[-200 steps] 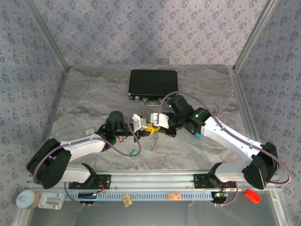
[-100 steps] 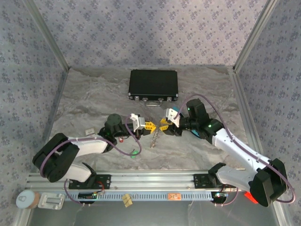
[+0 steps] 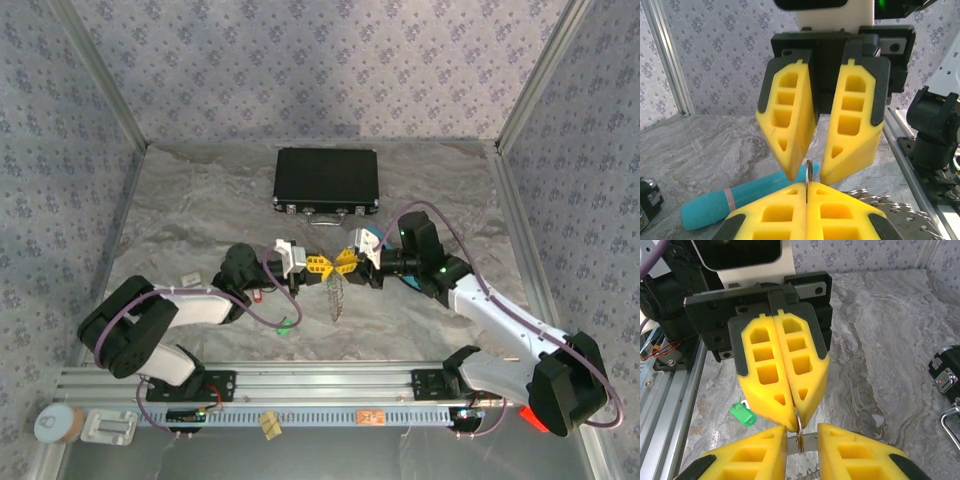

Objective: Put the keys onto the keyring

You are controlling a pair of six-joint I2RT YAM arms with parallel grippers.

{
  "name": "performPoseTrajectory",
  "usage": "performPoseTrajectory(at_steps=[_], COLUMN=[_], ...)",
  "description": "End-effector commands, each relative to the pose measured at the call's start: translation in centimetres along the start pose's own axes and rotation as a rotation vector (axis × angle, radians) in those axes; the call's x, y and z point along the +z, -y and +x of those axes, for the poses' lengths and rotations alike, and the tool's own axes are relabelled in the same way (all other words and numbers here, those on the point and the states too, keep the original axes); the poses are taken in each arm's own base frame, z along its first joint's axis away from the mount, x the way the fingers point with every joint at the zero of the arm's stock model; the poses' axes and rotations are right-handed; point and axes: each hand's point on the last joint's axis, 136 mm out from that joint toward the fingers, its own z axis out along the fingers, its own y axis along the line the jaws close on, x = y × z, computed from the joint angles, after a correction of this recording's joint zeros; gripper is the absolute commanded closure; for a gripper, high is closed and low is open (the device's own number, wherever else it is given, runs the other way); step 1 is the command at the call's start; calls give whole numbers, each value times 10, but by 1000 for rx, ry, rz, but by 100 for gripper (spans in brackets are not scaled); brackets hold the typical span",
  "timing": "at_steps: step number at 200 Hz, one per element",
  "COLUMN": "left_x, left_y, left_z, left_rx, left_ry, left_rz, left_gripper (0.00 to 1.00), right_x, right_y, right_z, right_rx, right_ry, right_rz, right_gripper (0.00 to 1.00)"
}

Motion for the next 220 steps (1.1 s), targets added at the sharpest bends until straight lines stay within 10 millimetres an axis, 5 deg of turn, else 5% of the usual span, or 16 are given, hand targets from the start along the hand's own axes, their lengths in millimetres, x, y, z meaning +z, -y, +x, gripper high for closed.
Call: performPoseTrajectory(at_steps=[1,43,88,101,114,132,184,220], left_x=[2,1,2,0,-1,-7,-32,-71], left_y=[8,9,5,2,-3,-8,-23,-51], left_z=[-21,-22,-21,-20,-15,-9,2,19], left_rx=[50,47,40,40,28,25,-72,-236], left_ry=[72,75,74,65,39,-1,-180,-335], left_rz=[46,53,32,6,-35,-89,-297,-592], left_gripper=[100,100,100,88,64,51,43,39], right_x=[1,2,1,0,-1,-2,-2,-2], right_y=[0,0,1,3,5,8,8,6], right_z=[-7,-7,-11,-10,-7,-2,3,6], right_rx=[-3,-4,-8,-10,-11,-14,-24,-23], right_ry=[22,22,28,16,-12,-61,-134,-166], right_rz=[-19,-26,-30,-16,-4,17,27,20], right_gripper=[77,83,100,100,100,100,100,100])
